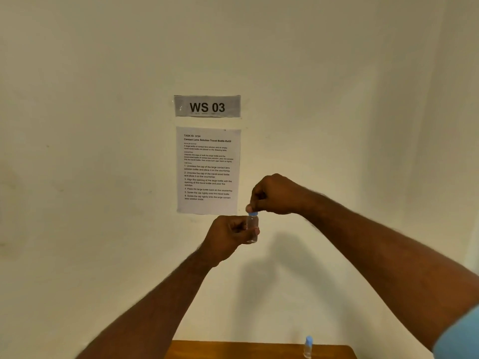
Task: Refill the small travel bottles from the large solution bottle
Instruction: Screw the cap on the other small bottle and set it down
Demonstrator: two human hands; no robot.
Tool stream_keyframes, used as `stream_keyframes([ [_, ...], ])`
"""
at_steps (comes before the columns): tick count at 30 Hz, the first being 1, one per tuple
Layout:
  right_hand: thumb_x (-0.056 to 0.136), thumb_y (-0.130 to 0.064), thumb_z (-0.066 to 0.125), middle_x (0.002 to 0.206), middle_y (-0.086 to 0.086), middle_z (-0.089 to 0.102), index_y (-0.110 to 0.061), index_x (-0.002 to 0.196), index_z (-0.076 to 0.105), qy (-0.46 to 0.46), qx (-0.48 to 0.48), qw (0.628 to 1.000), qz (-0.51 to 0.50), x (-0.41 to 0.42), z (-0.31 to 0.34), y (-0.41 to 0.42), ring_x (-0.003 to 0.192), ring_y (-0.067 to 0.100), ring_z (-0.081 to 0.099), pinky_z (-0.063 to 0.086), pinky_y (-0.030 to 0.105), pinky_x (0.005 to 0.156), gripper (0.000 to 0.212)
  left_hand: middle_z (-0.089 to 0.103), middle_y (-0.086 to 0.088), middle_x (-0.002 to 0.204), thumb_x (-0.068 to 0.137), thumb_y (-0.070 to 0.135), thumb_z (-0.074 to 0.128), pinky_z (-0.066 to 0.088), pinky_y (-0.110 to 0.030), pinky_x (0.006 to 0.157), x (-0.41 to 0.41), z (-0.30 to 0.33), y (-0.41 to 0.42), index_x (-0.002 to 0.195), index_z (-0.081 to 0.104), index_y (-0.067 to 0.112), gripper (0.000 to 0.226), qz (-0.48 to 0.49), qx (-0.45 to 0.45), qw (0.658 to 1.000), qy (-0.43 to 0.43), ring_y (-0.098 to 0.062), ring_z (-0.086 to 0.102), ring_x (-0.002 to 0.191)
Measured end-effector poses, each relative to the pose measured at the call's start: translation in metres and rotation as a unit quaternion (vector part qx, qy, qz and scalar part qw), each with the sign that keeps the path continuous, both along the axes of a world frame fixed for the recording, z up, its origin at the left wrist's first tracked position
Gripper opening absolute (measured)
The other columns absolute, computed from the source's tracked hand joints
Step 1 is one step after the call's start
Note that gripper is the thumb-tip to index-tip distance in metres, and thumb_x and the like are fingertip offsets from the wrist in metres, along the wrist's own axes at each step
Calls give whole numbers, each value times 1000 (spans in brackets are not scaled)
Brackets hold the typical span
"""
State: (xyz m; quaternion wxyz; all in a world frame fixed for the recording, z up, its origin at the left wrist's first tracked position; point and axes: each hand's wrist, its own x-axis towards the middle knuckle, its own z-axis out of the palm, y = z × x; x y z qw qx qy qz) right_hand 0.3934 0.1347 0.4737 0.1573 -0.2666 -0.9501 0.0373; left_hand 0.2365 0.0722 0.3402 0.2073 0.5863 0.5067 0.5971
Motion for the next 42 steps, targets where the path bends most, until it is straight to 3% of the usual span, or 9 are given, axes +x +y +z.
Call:
stream_keyframes([
  [3, 85, -55, 67, 75, 0, 68, -15, 82, 72, 3, 39, 999, -37, -2, 6, -2, 70, 16, 60, 46, 27, 62, 41, 74, -26, 96, 86, 12, 78, 63, -40, 85, -1, 4, -2, 99, 72, -8, 24, -4, 7, 1000, -9, -35, 74, 93],
  [11, 88, -4, 70, 95, -20, 67, -22, 109, 75, 20, -25, 998, 50, 1, 38, -5, 92, 9, 68, 51, 18, 80, 29, 71, -29, 103, 86, 11, 77, 63, -47, 83, -8, 29, -2, 98, 74, -5, 20, -14, 36, 999, -5, -43, 71, 96],
  [19, 81, -55, 72, 64, -8, 61, -21, 68, 62, 39, 123, 990, -57, -8, 54, -15, 62, 10, 57, 42, 22, 58, 38, 72, -28, 99, 87, 9, 76, 63, -46, 82, -7, 48, -6, 96, 74, -3, 16, -31, 47, 998, 4, -42, 72, 95],
  [22, 88, -24, 74, 89, -13, 70, -22, 96, 73, 65, 21, 998, 7, -5, 61, -19, 79, 11, 68, 56, 24, 71, 9, 70, -31, 100, 87, 8, 75, 63, -42, 80, -8, 51, -8, 98, 71, -10, 21, -31, 47, 998, -2, -44, 70, 97],
  [25, 87, -6, 71, 86, -25, 66, -22, 104, 76, 18, -4, 999, 47, -3, 62, -21, 78, 8, 69, 55, 19, 74, 24, 70, -31, 97, 87, 12, 76, 64, -41, 81, -8, 54, -10, 97, 71, -10, 24, -30, 47, 998, 3, -45, 69, 98],
  [28, 86, -27, 76, 72, -19, 65, -24, 86, 73, 29, 7, 1000, 6, -7, 55, -24, 64, 8, 65, 48, 20, 64, 5, 69, -33, 96, 88, 9, 75, 63, -43, 82, -6, 55, -14, 94, 71, -11, 21, -39, 47, 998, 6, -45, 69, 98],
  [32, 85, -58, 65, 67, -8, 63, -26, 70, 61, 38, 115, 991, -62, -12, 53, -27, 64, 13, 60, 45, 23, 59, 36, 70, -33, 94, 88, 11, 75, 63, -44, 83, -4, 55, -16, 94, 70, -12, 25, -35, 51, 998, 6, -42, 71, 97],
  [36, 90, -25, 72, 85, -20, 70, -25, 101, 75, 30, -15, 999, 29, -4, 60, -28, 77, 12, 71, 58, 21, 75, 12, 71, -29, 93, 88, 13, 76, 63, -48, 83, -7, 54, -18, 92, 71, -8, 22, -32, 53, 998, 8, -40, 72, 96],
  [42, 88, -8, 70, 86, -14, 67, -17, 104, 73, 17, 55, 998, 11, -11, 39, -33, 69, -1, 63, 48, 16, 68, 19, 69, -35, 89, 85, 11, 78, 64, -44, 79, -5, 46, -17, 90, 65, -17, 31, -11, 48, 999, 10, -27, 76, 87],
])
